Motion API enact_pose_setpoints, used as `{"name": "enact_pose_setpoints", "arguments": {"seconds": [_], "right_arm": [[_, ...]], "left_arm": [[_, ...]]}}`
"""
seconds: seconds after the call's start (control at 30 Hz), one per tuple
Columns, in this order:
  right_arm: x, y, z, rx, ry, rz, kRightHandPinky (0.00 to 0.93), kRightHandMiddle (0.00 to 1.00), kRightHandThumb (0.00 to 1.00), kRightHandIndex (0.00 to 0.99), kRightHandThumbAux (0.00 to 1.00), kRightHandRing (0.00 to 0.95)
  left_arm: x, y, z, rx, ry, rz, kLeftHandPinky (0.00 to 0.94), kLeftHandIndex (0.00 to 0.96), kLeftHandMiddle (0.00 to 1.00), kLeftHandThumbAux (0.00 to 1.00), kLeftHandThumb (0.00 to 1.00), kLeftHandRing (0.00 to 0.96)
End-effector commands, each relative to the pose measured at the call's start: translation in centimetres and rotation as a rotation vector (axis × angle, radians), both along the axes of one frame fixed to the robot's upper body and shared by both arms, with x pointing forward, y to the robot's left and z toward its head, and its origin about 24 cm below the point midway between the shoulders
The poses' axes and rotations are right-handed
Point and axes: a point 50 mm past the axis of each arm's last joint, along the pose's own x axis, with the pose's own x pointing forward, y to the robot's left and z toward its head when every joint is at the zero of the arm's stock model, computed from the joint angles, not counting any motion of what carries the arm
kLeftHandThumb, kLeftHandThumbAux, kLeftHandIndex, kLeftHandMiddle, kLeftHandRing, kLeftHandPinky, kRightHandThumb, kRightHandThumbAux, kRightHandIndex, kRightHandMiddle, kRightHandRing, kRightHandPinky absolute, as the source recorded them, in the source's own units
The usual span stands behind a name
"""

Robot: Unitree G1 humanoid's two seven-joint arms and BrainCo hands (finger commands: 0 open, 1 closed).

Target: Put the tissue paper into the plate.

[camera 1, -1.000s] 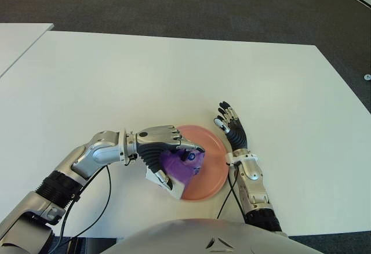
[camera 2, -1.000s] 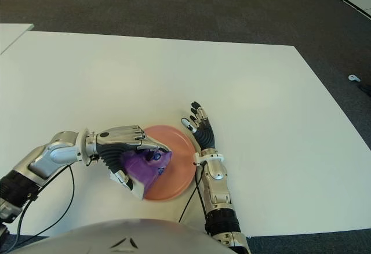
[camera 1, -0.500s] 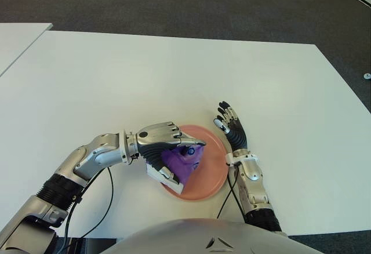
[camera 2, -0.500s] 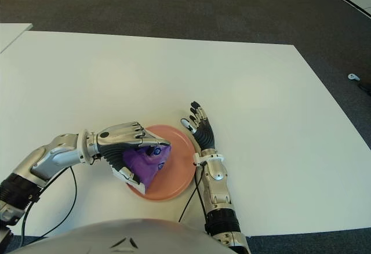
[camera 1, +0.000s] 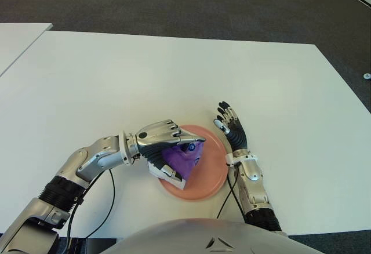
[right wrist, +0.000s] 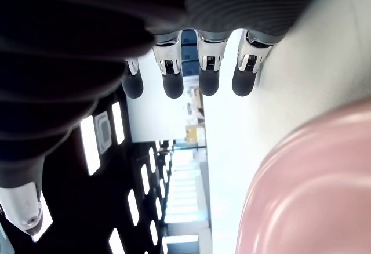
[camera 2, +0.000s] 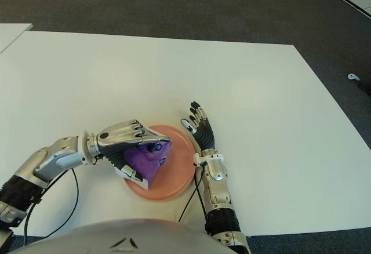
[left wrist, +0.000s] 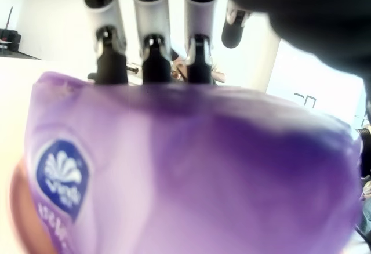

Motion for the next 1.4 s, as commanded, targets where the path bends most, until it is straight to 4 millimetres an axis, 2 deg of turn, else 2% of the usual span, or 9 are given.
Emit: {"name": "enact_pose_setpoints", "arguments": {"seconds": [0.03,0.27,0.57,0.77,1.0,1.1,1.27,1.33,1.4], "right_arm": [[-2.5,-0.4,-4.1,-0.001,0.227,-0.007,0.000,0.000,0.000,0.000,0.558,0.000],[-2.4,-0.3,-4.1,-0.005,0.226,-0.008,0.000,0.000,0.000,0.000,0.555,0.000],[-2.3,-0.2,-4.1,0.002,0.232,-0.013,0.000,0.000,0.000,0.000,0.560,0.000],[-2.3,-0.1,-4.0,0.003,0.230,-0.018,0.000,0.000,0.000,0.000,0.570,0.000],[-2.2,0.0,-3.9,0.002,0.230,-0.022,0.000,0.000,0.000,0.000,0.581,0.000],[-2.2,0.1,-3.8,0.001,0.230,-0.025,0.000,0.000,0.000,0.000,0.587,0.000],[-2.3,0.2,-3.8,-0.001,0.230,-0.027,0.000,0.000,0.000,0.000,0.596,0.000],[-2.3,0.3,-3.7,0.000,0.230,-0.028,0.000,0.000,0.000,0.000,0.597,0.000],[-2.3,0.4,-3.6,0.000,0.231,-0.029,0.000,0.000,0.000,0.000,0.597,0.000]], "left_arm": [[0.2,0.3,-0.9,-0.002,-0.010,0.051,0.000,0.000,0.000,0.234,0.096,0.000],[0.7,0.2,-0.9,-0.124,-0.050,0.080,0.000,0.000,0.000,0.223,0.132,0.000],[2.1,0.7,0.9,-0.286,0.017,0.122,0.000,0.000,0.000,0.215,0.168,0.000],[2.1,1.1,1.2,-0.412,0.156,0.137,0.000,0.000,0.000,0.232,0.169,0.000],[1.4,2.2,2.6,-0.464,0.278,0.122,0.000,0.000,0.000,0.255,0.152,0.000],[1.0,2.7,3.4,-0.505,0.387,0.106,0.000,0.000,0.000,0.277,0.131,0.000],[1.4,2.4,3.5,-0.589,0.513,0.132,0.000,0.000,0.000,0.314,0.088,0.000],[4.4,1.5,1.8,-0.623,0.615,0.231,0.000,0.000,0.000,0.336,0.071,0.000],[5.3,1.6,1.7,-0.660,0.664,0.257,0.000,0.000,0.000,0.367,0.052,0.000]]}}
